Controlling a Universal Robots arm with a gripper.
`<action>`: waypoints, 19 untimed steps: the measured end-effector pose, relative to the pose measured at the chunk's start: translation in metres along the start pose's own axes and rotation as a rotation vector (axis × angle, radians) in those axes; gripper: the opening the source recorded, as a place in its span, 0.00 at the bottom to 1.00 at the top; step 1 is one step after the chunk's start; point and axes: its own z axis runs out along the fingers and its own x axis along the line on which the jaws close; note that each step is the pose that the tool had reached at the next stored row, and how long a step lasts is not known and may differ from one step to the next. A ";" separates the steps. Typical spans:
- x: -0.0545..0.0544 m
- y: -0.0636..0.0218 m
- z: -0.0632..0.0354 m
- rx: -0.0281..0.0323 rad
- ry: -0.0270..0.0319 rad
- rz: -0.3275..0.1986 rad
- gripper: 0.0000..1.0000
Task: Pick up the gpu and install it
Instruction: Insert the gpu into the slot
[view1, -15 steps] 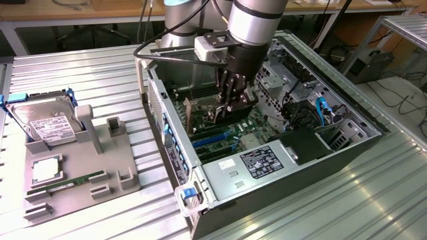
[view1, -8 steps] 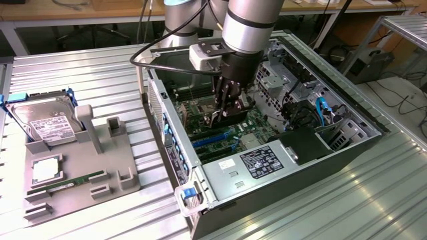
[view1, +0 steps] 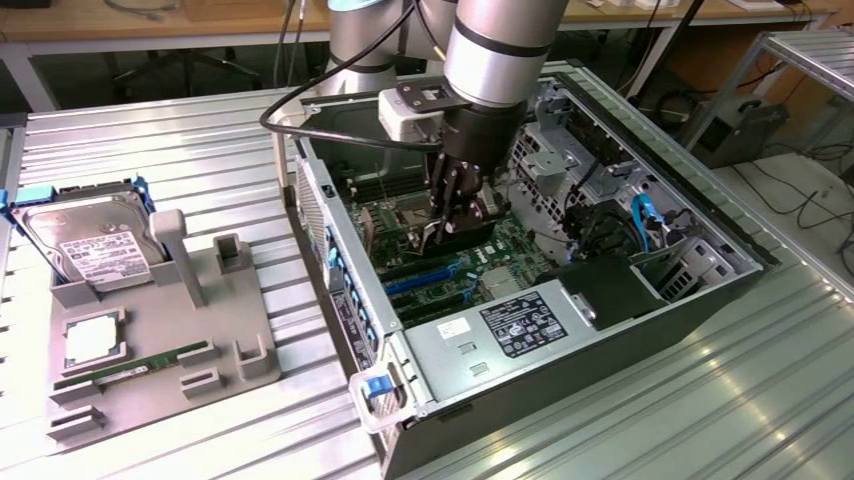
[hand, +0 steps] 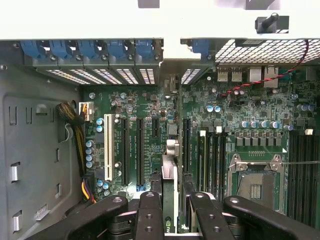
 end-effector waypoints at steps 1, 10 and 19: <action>0.000 0.0000 0.0003 0.0001 -0.0001 0.000 0.26; 0.004 0.0000 0.0030 0.0000 0.0000 0.000 0.26; 0.004 -0.0001 0.0038 0.0000 -0.0002 0.000 0.26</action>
